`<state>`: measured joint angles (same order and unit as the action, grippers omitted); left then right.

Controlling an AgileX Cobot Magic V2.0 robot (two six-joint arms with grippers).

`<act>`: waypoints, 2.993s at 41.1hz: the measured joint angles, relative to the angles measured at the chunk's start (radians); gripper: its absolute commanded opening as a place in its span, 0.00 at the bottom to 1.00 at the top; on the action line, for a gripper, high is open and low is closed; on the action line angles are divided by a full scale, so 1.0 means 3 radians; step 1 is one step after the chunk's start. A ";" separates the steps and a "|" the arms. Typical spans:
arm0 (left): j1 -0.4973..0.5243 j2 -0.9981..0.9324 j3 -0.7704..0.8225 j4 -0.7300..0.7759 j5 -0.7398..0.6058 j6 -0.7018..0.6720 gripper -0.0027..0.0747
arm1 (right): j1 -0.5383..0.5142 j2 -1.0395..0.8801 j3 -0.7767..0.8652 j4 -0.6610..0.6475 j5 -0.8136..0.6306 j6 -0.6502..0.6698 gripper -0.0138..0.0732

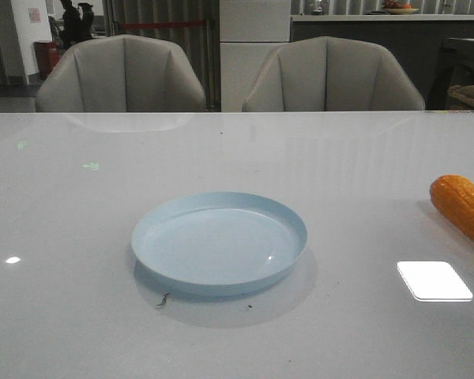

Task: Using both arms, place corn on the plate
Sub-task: 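Lower the right gripper over the orange corn and grasp it, then lift the corn with the right gripper and carry it over the plate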

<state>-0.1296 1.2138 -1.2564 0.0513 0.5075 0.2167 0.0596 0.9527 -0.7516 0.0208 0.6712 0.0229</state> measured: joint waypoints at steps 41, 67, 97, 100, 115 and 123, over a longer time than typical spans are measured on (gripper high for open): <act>0.0001 -0.1312 0.2234 -0.0171 -0.0328 -0.0095 0.48 | -0.0006 0.1826 -0.1266 -0.0134 0.0441 0.0000 0.77; 0.0007 -0.1312 0.2234 -0.0171 -0.0328 -0.0095 0.48 | -0.0061 0.3177 -0.1946 -0.0156 0.0518 0.0000 0.77; 0.0007 -0.1312 0.2234 -0.0171 -0.0328 -0.0100 0.48 | -0.0061 0.3382 -0.1975 -0.0172 0.0419 -0.0130 0.35; 0.0007 -0.1312 0.2234 -0.0171 -0.0328 -0.0100 0.48 | -0.0061 0.3382 -0.2025 -0.0172 0.0445 -0.0232 0.35; 0.0007 -0.1312 0.2234 -0.0171 -0.0328 -0.0100 0.48 | 0.0087 0.3395 -0.2944 -0.0069 0.0765 -0.0762 0.35; 0.0007 -0.1312 0.2234 -0.0171 -0.0328 -0.0100 0.48 | 0.0370 0.3395 -0.3361 0.0260 0.1031 -0.1582 0.35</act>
<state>-0.1275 0.8201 -0.5862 0.0000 0.4090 0.1866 0.1706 1.9713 -1.7598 0.0987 0.9804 -0.4516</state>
